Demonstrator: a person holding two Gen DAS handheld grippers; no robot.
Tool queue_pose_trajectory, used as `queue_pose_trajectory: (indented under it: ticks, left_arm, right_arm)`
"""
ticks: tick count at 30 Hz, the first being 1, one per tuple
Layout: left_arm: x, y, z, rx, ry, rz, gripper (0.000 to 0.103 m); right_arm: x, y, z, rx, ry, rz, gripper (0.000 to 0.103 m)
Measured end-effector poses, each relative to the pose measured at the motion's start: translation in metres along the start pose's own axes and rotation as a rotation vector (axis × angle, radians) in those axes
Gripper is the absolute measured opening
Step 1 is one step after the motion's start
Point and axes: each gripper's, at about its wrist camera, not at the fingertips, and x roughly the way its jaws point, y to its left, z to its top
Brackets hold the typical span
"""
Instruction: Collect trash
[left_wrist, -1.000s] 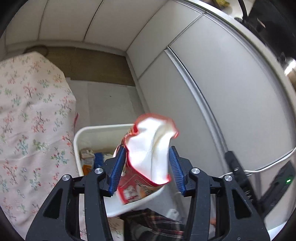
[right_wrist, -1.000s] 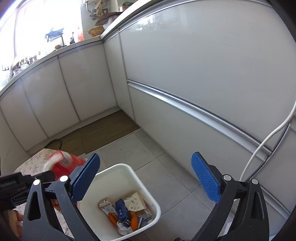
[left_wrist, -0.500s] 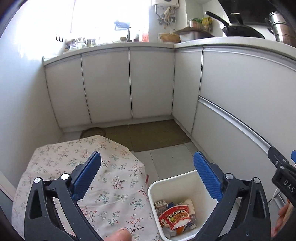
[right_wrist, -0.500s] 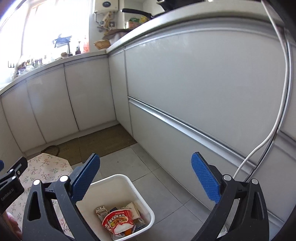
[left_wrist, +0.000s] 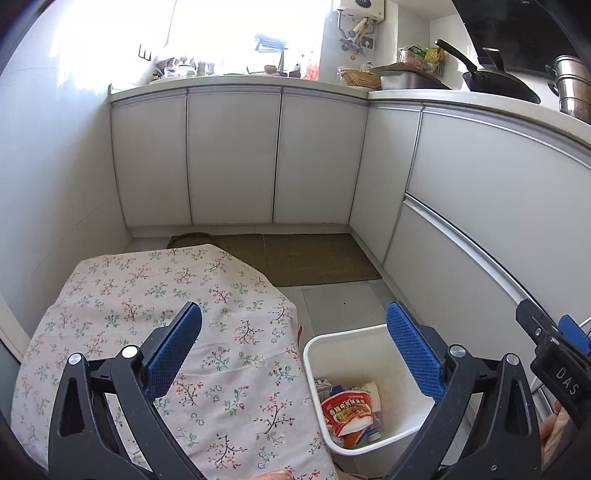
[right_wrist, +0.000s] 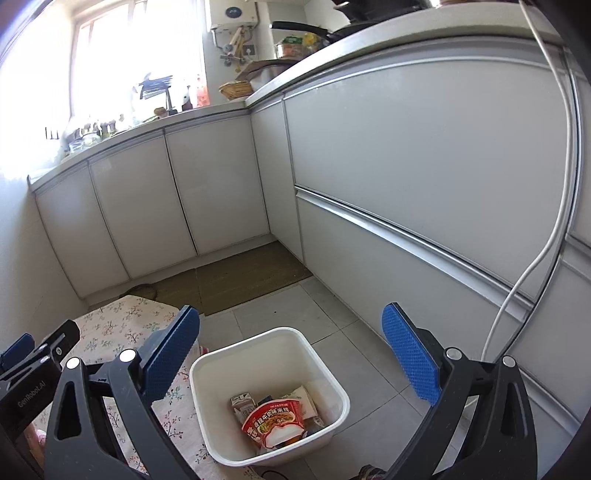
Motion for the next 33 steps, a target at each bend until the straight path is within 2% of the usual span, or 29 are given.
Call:
queue_pose_trajectory:
  ticks: [6,14,23,33]
  left_arm:
    - [-0.003,0.008,0.000,-0.025,0.056,0.017,0.096]
    - [-0.017,0.019,0.000,-0.042,0.034,0.064,0.096]
    - [-0.020,0.033,0.001,-0.076,0.065,0.068,0.096]
    - [-0.019,0.034,0.000,-0.071,0.076,0.073,0.096]
  right_arm:
    - [-0.002,0.014,-0.004,-0.027,-0.029,0.018,0.096]
    - [-0.009,0.030,-0.006,-0.066,-0.053,0.031,0.096]
    - [-0.008,0.036,-0.007,-0.099,-0.049,0.052,0.096]
    - [-0.006,0.038,-0.006,-0.115,-0.046,0.068,0.096]
